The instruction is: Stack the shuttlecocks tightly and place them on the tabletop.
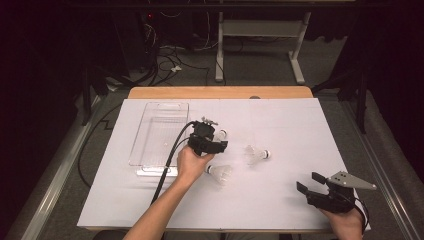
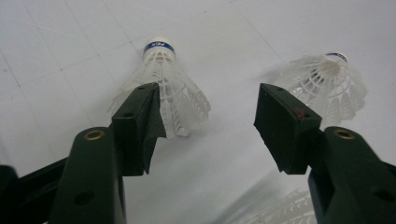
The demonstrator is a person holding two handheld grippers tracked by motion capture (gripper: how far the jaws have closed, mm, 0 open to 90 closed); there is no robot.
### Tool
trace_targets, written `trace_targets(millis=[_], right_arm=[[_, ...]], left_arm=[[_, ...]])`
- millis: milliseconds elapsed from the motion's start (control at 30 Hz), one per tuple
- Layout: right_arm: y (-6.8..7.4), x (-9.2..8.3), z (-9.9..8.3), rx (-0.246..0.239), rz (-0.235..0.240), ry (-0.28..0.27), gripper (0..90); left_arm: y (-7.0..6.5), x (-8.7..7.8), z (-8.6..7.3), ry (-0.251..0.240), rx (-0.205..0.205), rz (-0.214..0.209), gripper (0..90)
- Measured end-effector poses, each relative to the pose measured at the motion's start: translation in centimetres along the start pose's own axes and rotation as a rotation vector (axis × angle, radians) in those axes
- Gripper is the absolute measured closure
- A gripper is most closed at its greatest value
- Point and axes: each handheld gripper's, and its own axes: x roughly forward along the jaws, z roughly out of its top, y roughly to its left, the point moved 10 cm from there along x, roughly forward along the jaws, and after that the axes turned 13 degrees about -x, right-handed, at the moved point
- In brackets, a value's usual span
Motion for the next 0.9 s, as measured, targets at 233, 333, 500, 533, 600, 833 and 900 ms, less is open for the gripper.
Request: trace_targets(millis=[233, 333, 500, 533, 600, 833, 900], right_arm=[[0.0, 0.0, 0.0, 0.000, 0.002, 0.001, 30.7], [0.0, 0.0, 0.0, 0.001, 0.001, 0.001, 30.6], [0.1, 0.0, 0.0, 0.001, 0.002, 0.000, 30.7], [0.1, 0.1, 0.0, 0.001, 0.003, 0.000, 30.6], [0.1, 0.0, 0.0, 0.002, 0.003, 0.001, 30.7], [0.0, 0.0, 0.0, 0.002, 0.003, 0.001, 30.6], [0.0, 0.0, 0.0, 0.002, 0.003, 0.001, 30.7]], left_arm=[[0.1, 0.4, 0.1, 0.012, -0.018, 0.005, 41.4], [0.2, 0.6, 0.2, 0.016, -0.029, 0.008, 41.5], [0.3, 0.8, 0.2, 0.021, -0.032, 0.023, 41.4], [0.3, 0.9, 0.2, 0.023, -0.030, 0.026, 41.3], [0.4, 1.1, 0.3, 0.032, -0.031, 0.035, 41.3], [0.6, 2.0, 0.3, 0.049, -0.043, 0.044, 42.0], [0.6, 2.2, 0.3, 0.048, -0.047, 0.041, 43.2]])
